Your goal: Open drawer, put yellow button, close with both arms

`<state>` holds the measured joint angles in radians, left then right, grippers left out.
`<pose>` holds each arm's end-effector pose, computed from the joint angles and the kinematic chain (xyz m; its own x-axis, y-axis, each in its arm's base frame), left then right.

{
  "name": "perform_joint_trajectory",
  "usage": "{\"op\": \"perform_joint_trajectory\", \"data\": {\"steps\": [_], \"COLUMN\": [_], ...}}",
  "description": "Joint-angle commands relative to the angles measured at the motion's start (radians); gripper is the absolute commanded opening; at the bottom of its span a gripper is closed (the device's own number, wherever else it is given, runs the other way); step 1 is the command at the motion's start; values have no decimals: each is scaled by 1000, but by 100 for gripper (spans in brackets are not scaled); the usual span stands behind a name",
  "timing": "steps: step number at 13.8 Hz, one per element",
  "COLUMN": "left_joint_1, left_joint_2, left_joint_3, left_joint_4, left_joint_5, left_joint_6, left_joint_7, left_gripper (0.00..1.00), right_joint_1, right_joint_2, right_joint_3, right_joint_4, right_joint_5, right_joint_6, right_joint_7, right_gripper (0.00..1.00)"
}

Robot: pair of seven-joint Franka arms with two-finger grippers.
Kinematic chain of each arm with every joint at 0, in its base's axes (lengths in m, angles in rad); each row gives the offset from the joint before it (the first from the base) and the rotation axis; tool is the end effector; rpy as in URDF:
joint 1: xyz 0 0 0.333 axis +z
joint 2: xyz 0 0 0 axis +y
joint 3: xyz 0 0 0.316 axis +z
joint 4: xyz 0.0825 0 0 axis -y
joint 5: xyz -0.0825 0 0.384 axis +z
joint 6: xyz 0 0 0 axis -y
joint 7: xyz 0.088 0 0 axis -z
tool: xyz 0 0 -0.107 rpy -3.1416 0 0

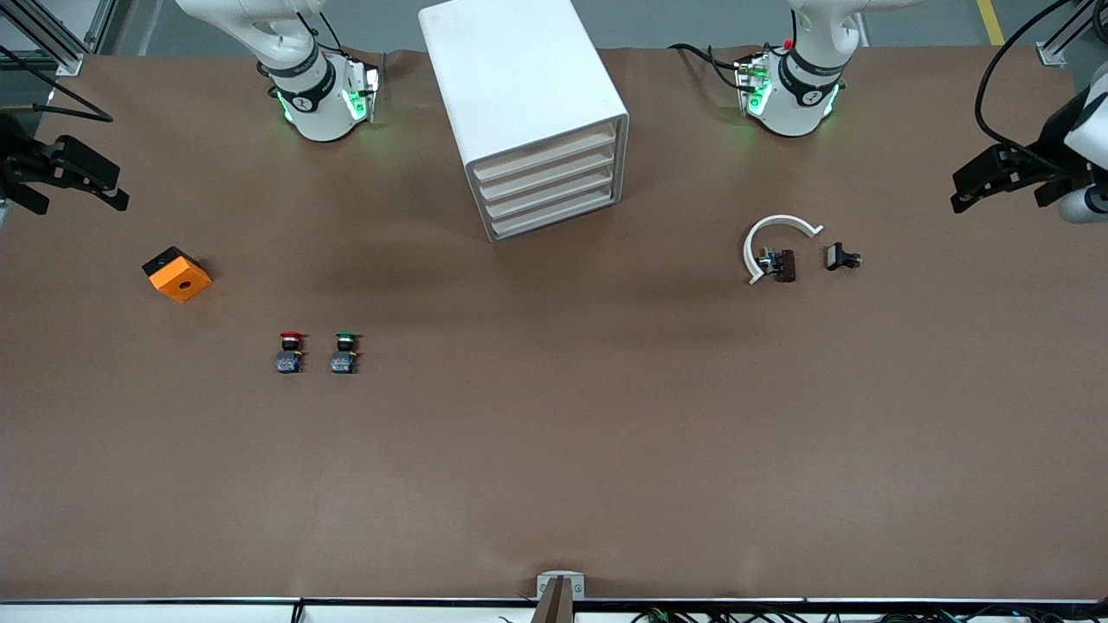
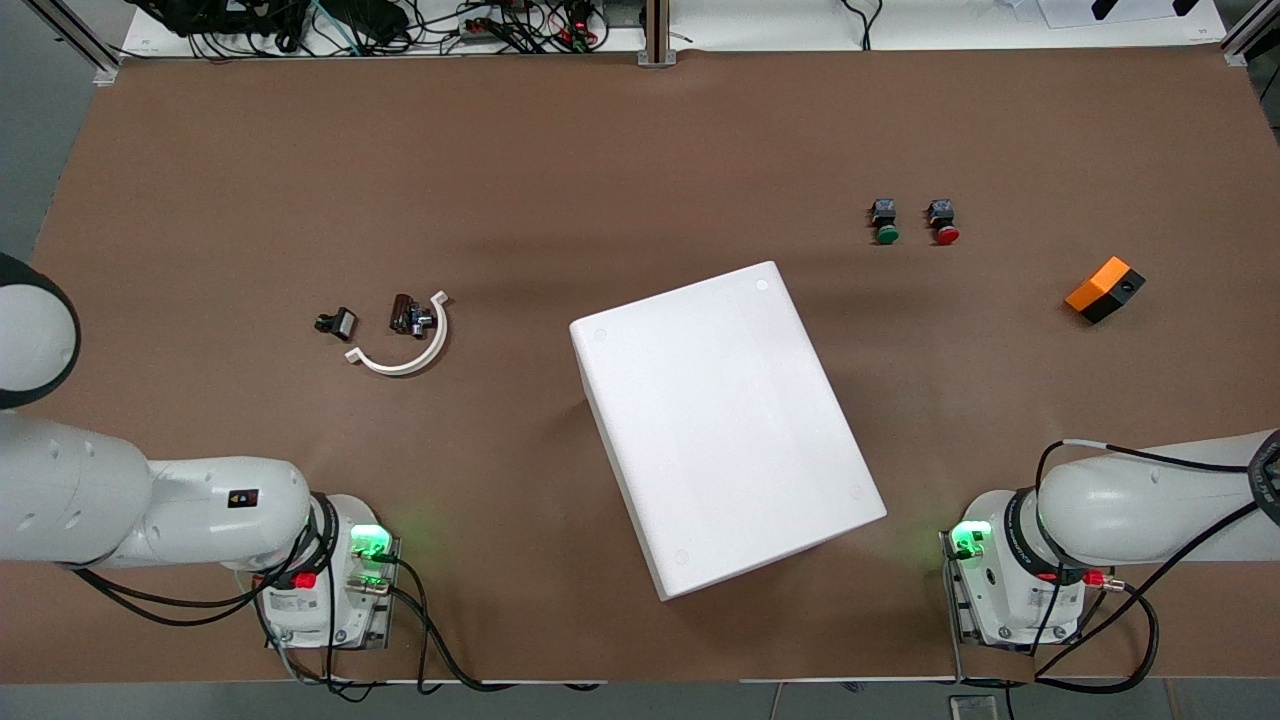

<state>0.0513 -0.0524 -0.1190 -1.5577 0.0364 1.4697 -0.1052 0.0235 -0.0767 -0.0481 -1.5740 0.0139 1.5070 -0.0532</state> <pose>0.5268 -0.0334 0.6502 0.9987 0.0415 -0.0312 0.0400 -0.9981 -0.0461 0.5239 -0.0125 0.6587 0.9995 0.0296 0.0105 0.0298 -0.9994 -0.0170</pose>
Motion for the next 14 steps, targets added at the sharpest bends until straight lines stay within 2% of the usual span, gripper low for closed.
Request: {"op": "perform_joint_trajectory", "data": {"steps": [1, 4, 7, 14], "left_joint_1": [-18, -28, -24, -24], "left_joint_2": [-56, -99, -89, -63], "left_joint_3": [18, 18, 16, 15], "left_joint_4": [-62, -97, -94, -78], "left_joint_5": [-18, -18, -59, -50], "left_joint_6": [9, 9, 11, 9], "left_joint_7": [21, 25, 12, 24], "left_gripper": [100, 100, 100, 100], "right_joint_1": [-1, 1, 3, 1], "right_joint_2": [11, 11, 11, 11], "right_joint_3": [4, 4, 4, 4], "right_joint_4": [25, 25, 23, 25], "right_joint_5": [-14, -14, -14, -15], "right_joint_6": [-14, -14, -14, -13], "right_joint_7": [-10, -10, -10, -10], "right_gripper": [100, 100, 100, 100]}}
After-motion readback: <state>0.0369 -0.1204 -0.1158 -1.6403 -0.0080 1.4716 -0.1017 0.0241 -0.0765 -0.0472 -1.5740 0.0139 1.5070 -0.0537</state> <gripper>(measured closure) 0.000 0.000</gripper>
